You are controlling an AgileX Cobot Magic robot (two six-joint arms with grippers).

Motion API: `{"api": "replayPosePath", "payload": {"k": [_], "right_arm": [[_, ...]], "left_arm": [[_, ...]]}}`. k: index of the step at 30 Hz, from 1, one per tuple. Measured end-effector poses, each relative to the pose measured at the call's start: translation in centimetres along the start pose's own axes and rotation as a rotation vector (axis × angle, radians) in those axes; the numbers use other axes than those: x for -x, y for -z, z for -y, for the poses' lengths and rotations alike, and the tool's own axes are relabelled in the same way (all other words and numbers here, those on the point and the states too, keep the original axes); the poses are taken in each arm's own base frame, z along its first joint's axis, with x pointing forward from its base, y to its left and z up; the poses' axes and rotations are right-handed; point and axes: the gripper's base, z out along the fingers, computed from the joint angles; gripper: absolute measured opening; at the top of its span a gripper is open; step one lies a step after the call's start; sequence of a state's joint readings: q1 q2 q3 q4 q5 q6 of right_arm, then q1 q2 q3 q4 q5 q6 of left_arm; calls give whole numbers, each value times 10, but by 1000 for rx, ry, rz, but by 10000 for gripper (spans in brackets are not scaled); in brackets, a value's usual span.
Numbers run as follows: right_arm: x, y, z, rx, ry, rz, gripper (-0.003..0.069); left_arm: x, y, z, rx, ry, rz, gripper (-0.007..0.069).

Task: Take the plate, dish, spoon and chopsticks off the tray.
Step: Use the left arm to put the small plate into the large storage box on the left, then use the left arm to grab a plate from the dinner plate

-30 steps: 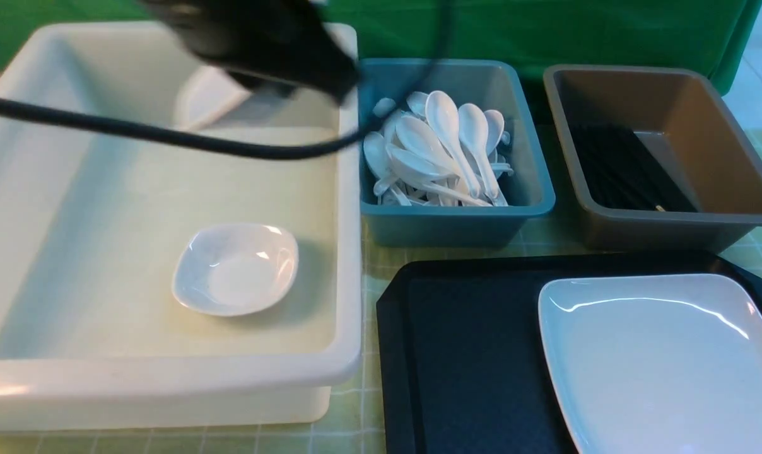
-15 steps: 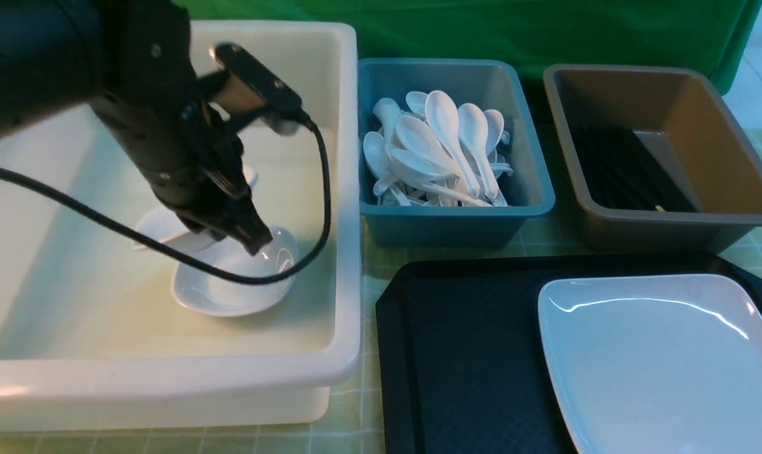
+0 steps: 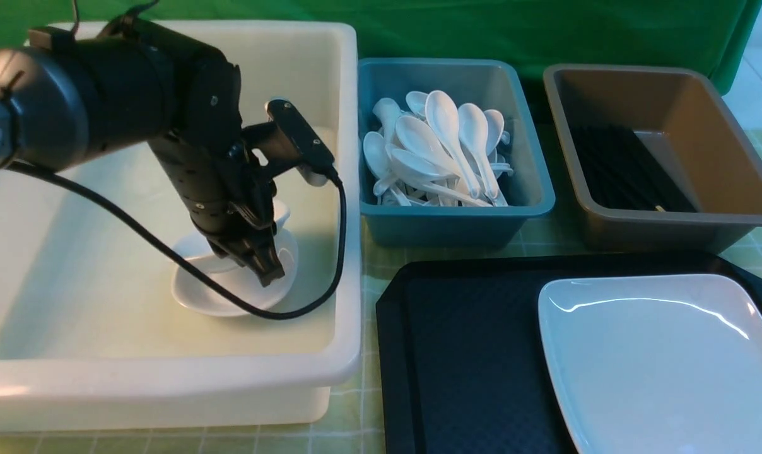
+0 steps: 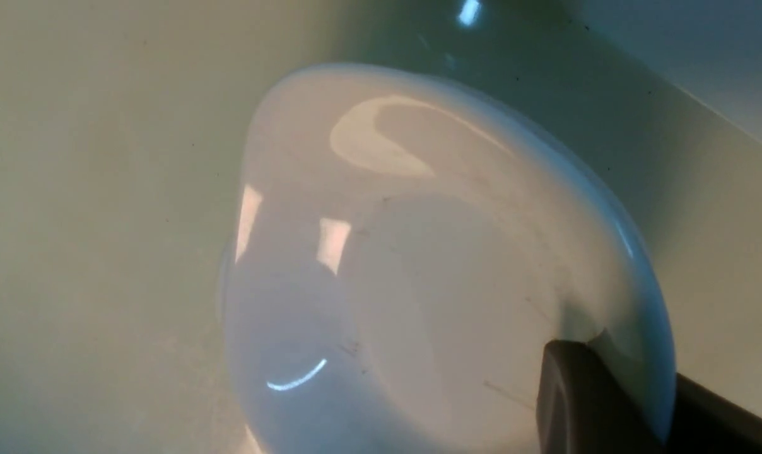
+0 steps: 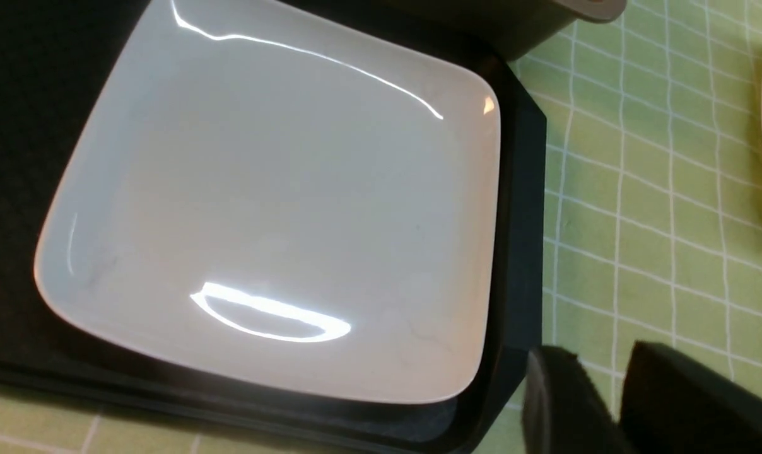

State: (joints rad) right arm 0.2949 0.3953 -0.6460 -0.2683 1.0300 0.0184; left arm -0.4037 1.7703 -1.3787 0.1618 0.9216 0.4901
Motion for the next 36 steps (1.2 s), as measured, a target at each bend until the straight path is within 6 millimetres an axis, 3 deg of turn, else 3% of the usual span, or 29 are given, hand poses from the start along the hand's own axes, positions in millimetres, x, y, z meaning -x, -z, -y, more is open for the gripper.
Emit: {"api": "replayPosePath", "payload": {"k": [4,14,17,23,30,36], "right_arm": [[0,0,0,0,6,0,157],[0,0,0,0,9,0,161],[0,0,0,0,9,0,162],[0,0,0,0,9,0,167],[0,0,0,0,9,0,169],[-2,0,0,0,9,-26,169]], "left_arm": [[0,0,0,0,-5,-1,71],[-5,0,2,-27,-4,-50,380],[-7,0,3,-35,-9,-77,413],[-13,13,-1,11,-12,-102,406],[-18,34,-7,94,40,-84,343],[-22,54,-2,60,153,-50,279]]}}
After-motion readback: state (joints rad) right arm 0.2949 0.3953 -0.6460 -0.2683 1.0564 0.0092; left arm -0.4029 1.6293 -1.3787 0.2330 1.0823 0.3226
